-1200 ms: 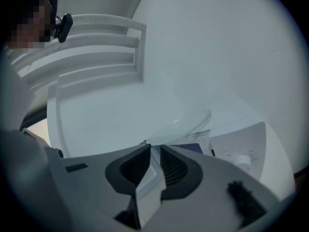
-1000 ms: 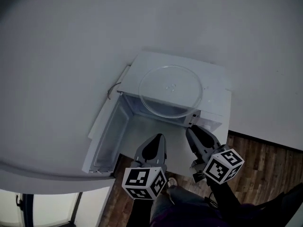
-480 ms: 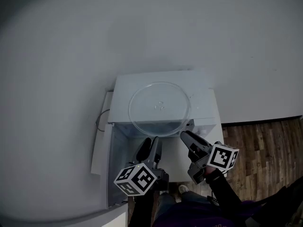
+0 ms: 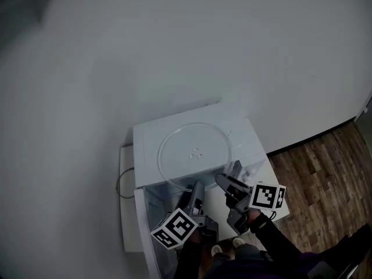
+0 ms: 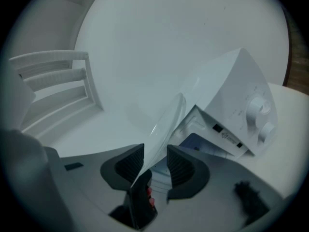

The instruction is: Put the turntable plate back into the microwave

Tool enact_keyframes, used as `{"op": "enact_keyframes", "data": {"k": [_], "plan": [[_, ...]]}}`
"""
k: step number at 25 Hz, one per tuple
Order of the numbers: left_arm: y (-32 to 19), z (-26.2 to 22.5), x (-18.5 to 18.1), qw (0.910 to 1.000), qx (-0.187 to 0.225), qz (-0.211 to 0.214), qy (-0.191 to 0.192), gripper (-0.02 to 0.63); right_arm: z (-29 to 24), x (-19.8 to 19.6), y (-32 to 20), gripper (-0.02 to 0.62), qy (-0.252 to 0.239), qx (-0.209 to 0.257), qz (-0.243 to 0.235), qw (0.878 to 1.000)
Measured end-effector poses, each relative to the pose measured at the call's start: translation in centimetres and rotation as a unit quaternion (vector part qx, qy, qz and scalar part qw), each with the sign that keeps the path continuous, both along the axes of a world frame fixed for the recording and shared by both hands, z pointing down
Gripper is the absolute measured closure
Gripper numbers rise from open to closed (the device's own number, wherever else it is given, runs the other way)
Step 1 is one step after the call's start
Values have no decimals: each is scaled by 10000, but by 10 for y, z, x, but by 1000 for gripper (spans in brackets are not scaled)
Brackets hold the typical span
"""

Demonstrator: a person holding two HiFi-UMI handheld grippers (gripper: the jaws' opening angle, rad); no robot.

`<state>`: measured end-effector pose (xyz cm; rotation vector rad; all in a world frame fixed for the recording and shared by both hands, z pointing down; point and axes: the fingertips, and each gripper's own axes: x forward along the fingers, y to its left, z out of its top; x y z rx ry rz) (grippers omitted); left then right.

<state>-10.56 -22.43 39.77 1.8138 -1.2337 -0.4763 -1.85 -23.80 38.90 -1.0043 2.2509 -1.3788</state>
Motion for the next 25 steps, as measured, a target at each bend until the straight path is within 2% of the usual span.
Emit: {"op": "enact_keyframes", "data": {"k": [2,4,8,12,16,22,25], "plan": [[-5,0,5,9997,-20,258,43,416,2,-11,0,453,-36,-46,44,10000],[-15,0,8,9995,-16,300,40,420,2,-13,-5,455,83,-10,194,9998],[-26,5,-1,9989,-141,-65,438,425,5,-4,-9,484,-97,-150,467,9987],[-37,0,-12,9958,75,-223,888,484,1,1,-17,505,-400,-302,734,9960],[-31,1,-9,9936,215,-448,1017,522,5,2,-12,520,-134,-389,722,9965],[-24,-4,-8,9827,447,-656,1671,540,0,3,-9,517,-219,-268,587,9977],[-14,-7,-1,9716,624,-802,2135,545,-3,9,-1,517,-155,-204,473,9986]]}}
